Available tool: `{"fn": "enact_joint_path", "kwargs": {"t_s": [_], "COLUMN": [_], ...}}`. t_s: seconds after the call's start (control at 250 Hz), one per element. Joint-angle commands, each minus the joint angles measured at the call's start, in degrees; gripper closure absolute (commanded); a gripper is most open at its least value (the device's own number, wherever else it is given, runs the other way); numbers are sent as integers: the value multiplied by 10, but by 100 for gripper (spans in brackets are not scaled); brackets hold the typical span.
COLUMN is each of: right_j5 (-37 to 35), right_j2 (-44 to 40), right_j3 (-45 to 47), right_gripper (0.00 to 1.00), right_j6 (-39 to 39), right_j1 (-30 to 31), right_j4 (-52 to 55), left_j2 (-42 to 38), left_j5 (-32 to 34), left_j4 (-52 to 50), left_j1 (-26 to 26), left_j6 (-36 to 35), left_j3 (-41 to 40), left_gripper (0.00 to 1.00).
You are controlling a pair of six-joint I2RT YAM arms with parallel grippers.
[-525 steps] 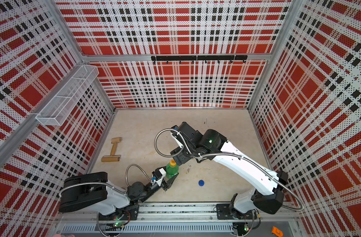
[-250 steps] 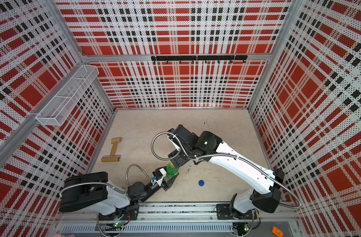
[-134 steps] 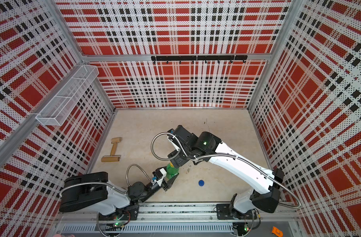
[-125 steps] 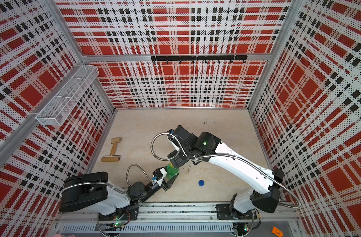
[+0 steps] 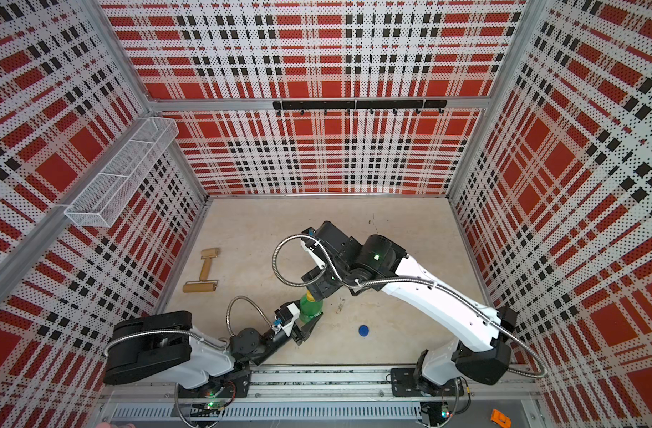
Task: Screw on the bottle caps
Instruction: Screw the bottle cap onto the plastic bottle.
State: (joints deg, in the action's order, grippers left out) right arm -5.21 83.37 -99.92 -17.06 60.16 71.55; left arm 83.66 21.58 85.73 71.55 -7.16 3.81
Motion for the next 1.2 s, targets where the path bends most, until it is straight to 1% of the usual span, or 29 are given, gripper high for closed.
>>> {"fn": "enact_joint_path", "kwargs": {"t_s": [0.0, 0.376, 0.524, 0.708, 0.8, 0.936, 1.052, 1.096, 1.193], "right_j5": [-4, 18, 19, 15, 0, -14, -10, -3, -34], "right_j2": [-21, -21, -19, -19, -21, -47, -74, -85, -99], "right_j3": [-13, 47, 52, 10, -22, -30, 3, 22, 44], "right_gripper": [18, 18, 18, 18, 16, 12, 9, 9, 7], "right_j6": [13, 12, 12, 16, 27, 65, 109, 126, 153], "right_j1": [3, 2, 2, 2, 2, 2, 5, 13, 43], "right_j4": [-2, -30, -34, -17, 1, -2, -11, -18, -28], "left_j2": [-11, -20, -31, -31, -29, -38, -52, -56, -62], "left_j5": [-10, -17, -15, -15, -19, -46, -85, -103, -138], "left_j4": [26, 26, 26, 25, 25, 24, 19, 15, -2], "left_j1": [-3, -3, -4, -5, -5, -10, -17, -18, -20], "left_j6": [14, 18, 18, 16, 14, 17, 33, 39, 57], "left_j3": [-1, -2, -6, -9, -12, -19, -29, -29, -28], "left_gripper": [40, 39, 39, 39, 39, 38, 37, 37, 37]}}
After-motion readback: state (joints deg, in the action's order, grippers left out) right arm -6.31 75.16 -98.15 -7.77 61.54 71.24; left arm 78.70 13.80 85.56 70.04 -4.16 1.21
